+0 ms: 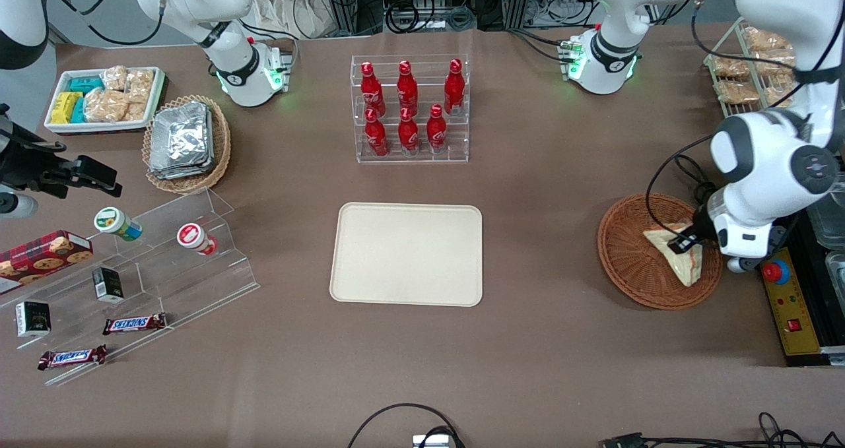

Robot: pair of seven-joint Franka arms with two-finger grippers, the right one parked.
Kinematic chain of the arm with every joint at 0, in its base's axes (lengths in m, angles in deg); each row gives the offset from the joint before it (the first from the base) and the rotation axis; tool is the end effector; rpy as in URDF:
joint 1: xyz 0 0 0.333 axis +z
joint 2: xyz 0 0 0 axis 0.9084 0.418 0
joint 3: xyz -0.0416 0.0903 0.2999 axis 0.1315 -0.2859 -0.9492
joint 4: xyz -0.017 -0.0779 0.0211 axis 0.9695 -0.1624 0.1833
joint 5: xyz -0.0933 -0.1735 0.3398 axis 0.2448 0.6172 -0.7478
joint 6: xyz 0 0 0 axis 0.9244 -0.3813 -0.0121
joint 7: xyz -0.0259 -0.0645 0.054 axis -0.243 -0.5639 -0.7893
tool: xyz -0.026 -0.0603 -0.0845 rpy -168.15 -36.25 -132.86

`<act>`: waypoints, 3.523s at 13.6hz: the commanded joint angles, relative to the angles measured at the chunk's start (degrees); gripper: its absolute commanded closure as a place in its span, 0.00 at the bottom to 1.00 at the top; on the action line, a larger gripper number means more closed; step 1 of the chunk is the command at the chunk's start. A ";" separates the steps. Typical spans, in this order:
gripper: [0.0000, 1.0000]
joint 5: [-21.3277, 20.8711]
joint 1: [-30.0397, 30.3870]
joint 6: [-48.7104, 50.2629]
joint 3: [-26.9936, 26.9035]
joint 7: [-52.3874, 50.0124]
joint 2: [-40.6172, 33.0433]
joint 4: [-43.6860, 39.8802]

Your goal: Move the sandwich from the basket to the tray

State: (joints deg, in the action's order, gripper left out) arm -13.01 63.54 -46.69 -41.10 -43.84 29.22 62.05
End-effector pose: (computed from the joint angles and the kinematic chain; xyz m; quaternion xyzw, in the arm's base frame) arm 0.5752 0.0338 0.3432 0.9580 0.2853 -0.0231 0.0149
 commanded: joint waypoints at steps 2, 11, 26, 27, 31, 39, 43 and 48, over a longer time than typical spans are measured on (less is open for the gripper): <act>1.00 -0.54 -0.01 23.00 -0.06 10.07 1.77 -20.25; 1.00 -3.27 -23.61 35.72 0.47 8.02 8.87 -34.11; 1.00 1.47 -34.11 5.05 6.79 -9.33 34.46 -37.80; 1.00 2.00 -34.20 4.17 6.80 -9.33 35.26 -37.97; 0.62 1.92 -33.58 3.11 6.71 -8.98 35.18 -38.15; 0.00 1.65 -32.09 9.18 6.36 -9.07 26.66 -33.86; 0.00 1.30 -29.38 8.48 6.36 -8.28 15.61 -22.20; 0.00 1.13 -26.39 5.12 6.18 -2.07 -1.88 -3.02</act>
State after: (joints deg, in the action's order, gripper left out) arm -11.86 35.26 -40.15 -35.04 -50.07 37.24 48.87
